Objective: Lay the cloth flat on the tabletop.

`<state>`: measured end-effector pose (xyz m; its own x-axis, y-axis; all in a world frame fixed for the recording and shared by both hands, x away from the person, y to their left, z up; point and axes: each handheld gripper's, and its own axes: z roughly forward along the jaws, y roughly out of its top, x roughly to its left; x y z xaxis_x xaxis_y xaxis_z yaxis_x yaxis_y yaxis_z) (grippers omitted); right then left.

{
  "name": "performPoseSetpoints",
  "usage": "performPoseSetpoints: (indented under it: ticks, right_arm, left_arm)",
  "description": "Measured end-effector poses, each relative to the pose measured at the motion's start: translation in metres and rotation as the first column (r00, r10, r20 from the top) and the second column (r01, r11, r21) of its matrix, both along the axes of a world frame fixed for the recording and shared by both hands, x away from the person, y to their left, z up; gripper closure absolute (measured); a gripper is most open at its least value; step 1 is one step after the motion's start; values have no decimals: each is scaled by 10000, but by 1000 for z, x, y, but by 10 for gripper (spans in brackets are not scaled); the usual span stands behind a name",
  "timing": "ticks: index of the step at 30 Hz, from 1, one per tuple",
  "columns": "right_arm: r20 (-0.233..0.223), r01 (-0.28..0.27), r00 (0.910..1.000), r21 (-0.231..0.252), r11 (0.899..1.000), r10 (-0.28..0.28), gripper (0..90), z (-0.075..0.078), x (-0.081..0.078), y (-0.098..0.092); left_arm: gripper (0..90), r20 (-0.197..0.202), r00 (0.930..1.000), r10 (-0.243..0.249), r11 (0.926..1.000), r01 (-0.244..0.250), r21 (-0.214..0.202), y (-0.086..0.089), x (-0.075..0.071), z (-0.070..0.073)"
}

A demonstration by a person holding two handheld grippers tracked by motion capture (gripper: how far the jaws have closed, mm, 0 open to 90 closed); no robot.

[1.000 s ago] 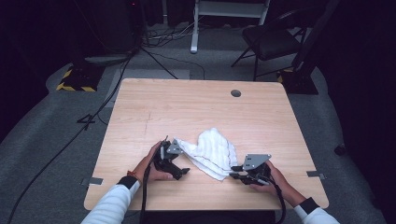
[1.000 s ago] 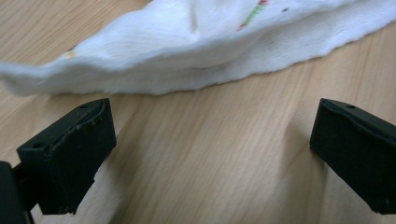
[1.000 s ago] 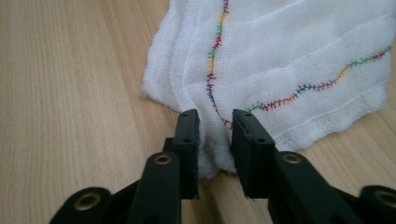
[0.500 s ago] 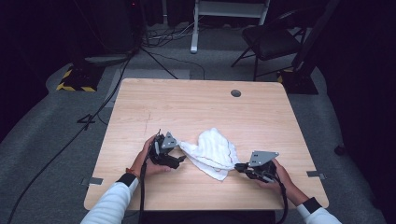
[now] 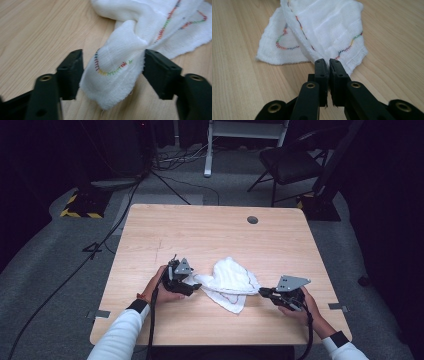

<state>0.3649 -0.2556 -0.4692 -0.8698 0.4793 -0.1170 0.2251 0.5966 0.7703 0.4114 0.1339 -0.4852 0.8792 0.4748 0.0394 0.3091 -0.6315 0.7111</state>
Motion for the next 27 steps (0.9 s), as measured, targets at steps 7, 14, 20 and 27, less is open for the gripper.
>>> performPoseSetpoints:
  ticks: [7,14,20,27]
  right_arm:
    - [197,663,9975,518,9965,-674,861,6,3,-12]
    - [204,957,9950,838,9919,-977,861,11,5,-16]
    - [263,1210,9919,917,9884,-1239,861,12,7,-18]
    - [224,1192,9923,932,9885,-1218,861,12,7,-18]
  left_arm:
    - [234,-559,9981,-276,9996,274,-49,4,-3,-1]
    - [255,-554,9962,-674,9973,689,253,-1,-6,-3]
    - [202,-460,9963,-722,9950,751,652,0,-17,-6]
    - [264,-66,9966,-816,9936,818,776,-6,-25,-4]
